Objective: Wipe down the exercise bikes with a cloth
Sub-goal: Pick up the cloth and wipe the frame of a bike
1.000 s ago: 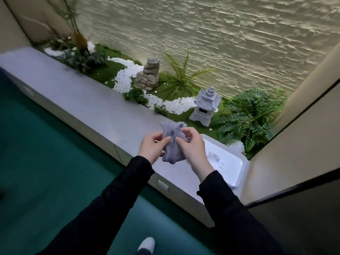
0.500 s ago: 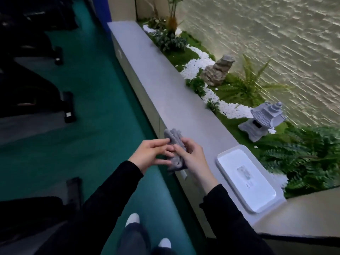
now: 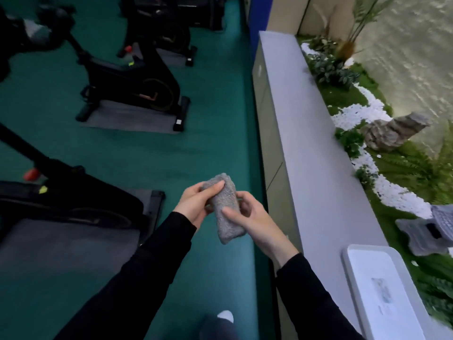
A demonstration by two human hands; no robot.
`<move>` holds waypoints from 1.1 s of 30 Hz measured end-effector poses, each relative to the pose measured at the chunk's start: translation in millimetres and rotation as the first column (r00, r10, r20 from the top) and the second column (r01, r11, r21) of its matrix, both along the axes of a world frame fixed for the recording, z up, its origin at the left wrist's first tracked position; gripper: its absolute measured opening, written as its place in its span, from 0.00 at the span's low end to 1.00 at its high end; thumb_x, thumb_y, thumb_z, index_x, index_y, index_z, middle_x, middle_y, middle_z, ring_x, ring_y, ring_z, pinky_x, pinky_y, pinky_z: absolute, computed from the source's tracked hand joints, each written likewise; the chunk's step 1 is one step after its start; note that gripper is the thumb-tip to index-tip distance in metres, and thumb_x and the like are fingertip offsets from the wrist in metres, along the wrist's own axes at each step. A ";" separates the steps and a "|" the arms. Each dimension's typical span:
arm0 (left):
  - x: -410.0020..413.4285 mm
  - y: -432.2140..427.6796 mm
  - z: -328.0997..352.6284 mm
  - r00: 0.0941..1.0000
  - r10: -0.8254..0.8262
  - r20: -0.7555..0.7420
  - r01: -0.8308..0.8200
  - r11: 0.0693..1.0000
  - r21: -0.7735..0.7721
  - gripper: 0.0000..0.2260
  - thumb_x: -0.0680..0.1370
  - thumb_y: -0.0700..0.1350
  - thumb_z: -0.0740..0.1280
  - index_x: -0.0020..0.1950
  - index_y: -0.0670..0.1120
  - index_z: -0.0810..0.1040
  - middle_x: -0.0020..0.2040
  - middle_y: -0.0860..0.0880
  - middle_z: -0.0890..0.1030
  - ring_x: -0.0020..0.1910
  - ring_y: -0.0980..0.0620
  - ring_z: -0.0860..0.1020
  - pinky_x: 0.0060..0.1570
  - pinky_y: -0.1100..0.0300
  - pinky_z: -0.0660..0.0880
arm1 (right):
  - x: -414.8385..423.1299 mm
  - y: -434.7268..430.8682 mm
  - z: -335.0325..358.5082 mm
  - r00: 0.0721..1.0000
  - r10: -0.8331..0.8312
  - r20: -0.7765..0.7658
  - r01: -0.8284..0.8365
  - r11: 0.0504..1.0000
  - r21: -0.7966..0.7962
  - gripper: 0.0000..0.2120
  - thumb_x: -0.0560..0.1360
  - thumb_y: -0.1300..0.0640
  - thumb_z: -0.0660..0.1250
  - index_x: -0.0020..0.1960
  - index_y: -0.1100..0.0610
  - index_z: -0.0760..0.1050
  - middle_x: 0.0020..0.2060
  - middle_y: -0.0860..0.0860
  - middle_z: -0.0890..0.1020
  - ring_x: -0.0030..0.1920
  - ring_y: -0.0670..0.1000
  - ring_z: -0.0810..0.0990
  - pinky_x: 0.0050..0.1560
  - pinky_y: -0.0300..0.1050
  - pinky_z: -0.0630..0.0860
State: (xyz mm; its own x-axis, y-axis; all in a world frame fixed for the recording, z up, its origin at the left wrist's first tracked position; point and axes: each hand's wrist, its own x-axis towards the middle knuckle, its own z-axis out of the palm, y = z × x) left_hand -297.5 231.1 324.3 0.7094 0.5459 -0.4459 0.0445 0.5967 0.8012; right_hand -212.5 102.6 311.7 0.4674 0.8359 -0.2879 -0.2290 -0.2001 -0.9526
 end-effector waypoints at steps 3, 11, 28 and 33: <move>-32.5 18.0 2.4 0.990 0.142 -0.017 -0.140 0.987 0.078 0.02 0.73 0.39 0.70 0.44 0.42 0.78 0.40 0.46 0.81 0.35 0.54 0.81 0.34 0.64 0.77 | -27.4 16.5 0.4 0.988 0.150 0.025 -0.148 0.987 -0.058 0.22 0.68 0.58 0.75 0.59 0.57 0.71 0.46 0.51 0.83 0.44 0.46 0.82 0.44 0.40 0.77; -145.1 48.8 0.8 0.973 0.231 0.025 -0.232 0.970 0.076 0.04 0.72 0.36 0.69 0.41 0.43 0.76 0.39 0.46 0.78 0.35 0.53 0.78 0.32 0.63 0.77 | -106.7 64.7 5.8 0.968 0.251 -0.028 -0.253 0.965 -0.072 0.21 0.70 0.47 0.70 0.59 0.57 0.75 0.48 0.52 0.84 0.47 0.47 0.82 0.47 0.40 0.77; -445.7 134.5 -27.1 0.675 0.436 -0.595 0.350 0.520 0.779 0.18 0.78 0.51 0.63 0.67 0.46 0.71 0.63 0.47 0.74 0.61 0.48 0.72 0.61 0.52 0.70 | -334.7 190.1 -1.9 0.883 0.219 0.415 -0.207 0.976 -0.075 0.06 0.78 0.54 0.64 0.44 0.54 0.73 0.42 0.53 0.80 0.43 0.49 0.78 0.45 0.49 0.75; -502.4 136.6 -45.1 0.528 0.457 -0.716 0.518 0.495 0.698 0.19 0.79 0.54 0.60 0.67 0.46 0.70 0.65 0.48 0.74 0.63 0.47 0.71 0.62 0.52 0.67 | -364.0 220.1 -7.4 0.812 0.251 0.526 -0.223 0.968 -0.117 0.05 0.77 0.54 0.66 0.44 0.55 0.75 0.42 0.55 0.82 0.45 0.58 0.80 0.48 0.57 0.78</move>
State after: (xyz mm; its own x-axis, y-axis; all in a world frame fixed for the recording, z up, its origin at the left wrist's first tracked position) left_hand -799.9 367.7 279.1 0.3573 0.9238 -0.1377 0.8717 -0.2769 0.4043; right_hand -576.5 322.7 304.3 0.3481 0.9327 -0.0940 0.3718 -0.2294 -0.8995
